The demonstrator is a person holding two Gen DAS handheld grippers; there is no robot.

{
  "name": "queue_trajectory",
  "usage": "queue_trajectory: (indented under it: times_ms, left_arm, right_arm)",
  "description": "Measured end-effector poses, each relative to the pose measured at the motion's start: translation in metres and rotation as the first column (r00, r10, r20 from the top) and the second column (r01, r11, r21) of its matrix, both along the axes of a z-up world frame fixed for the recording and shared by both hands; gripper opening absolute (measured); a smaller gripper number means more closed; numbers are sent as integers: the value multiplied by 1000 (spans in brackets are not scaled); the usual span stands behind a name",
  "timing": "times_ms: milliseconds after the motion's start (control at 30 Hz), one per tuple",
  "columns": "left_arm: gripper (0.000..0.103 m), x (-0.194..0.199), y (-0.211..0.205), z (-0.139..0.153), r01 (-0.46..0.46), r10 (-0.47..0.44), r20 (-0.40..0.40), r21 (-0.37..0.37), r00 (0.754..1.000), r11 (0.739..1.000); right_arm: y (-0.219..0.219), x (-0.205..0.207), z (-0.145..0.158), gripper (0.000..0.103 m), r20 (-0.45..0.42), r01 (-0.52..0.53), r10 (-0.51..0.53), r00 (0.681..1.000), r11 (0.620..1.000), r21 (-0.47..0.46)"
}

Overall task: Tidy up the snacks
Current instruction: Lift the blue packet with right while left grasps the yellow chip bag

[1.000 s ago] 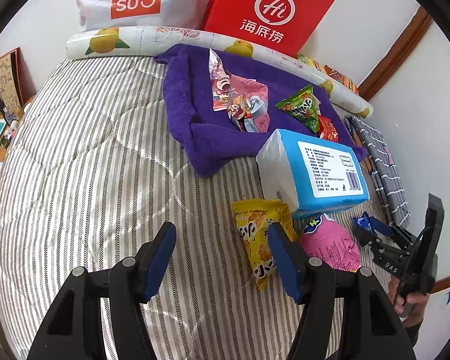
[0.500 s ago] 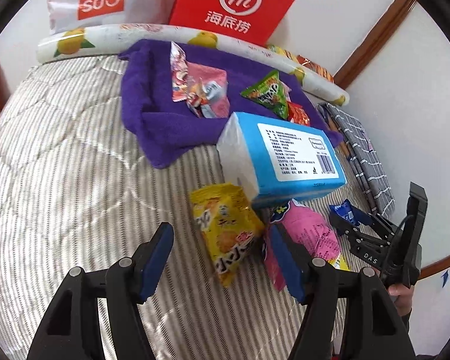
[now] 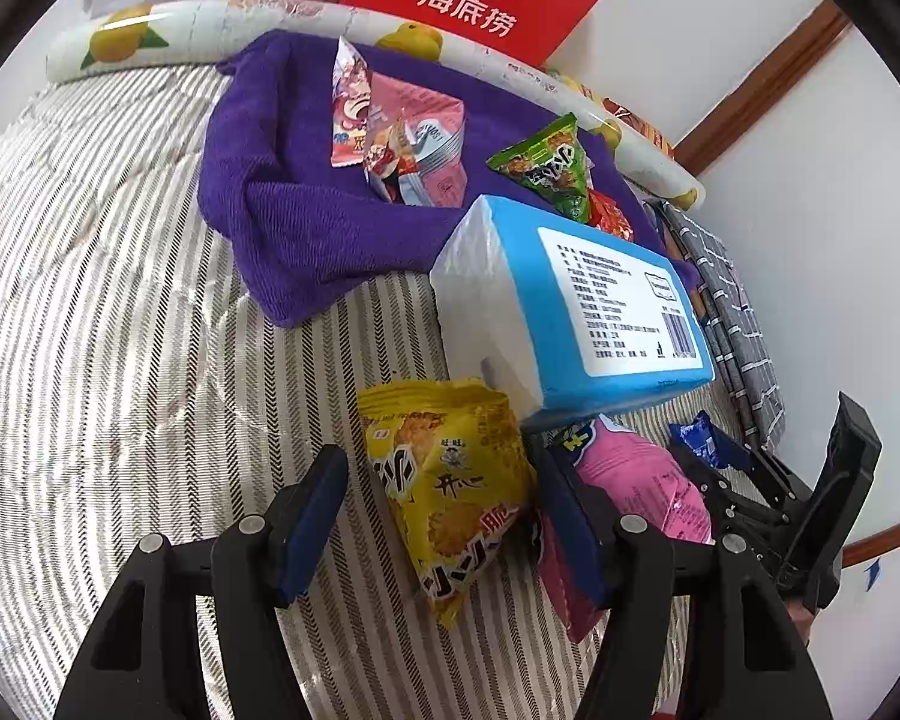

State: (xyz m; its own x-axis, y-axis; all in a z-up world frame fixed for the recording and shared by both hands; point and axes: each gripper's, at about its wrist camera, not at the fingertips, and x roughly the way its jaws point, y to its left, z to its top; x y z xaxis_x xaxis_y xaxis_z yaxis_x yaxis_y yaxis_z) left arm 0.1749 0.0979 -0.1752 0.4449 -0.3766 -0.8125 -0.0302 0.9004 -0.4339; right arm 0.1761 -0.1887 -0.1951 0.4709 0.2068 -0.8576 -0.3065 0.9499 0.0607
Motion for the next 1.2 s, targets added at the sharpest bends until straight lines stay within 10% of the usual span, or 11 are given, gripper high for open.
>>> queue_trajectory:
  times_ms: [1200]
  left_arm:
    - [52,-27,26,74,-59,56,174,11,983,998]
  right_arm:
    - [3,7,68,55,56,33,-36,998,998,49]
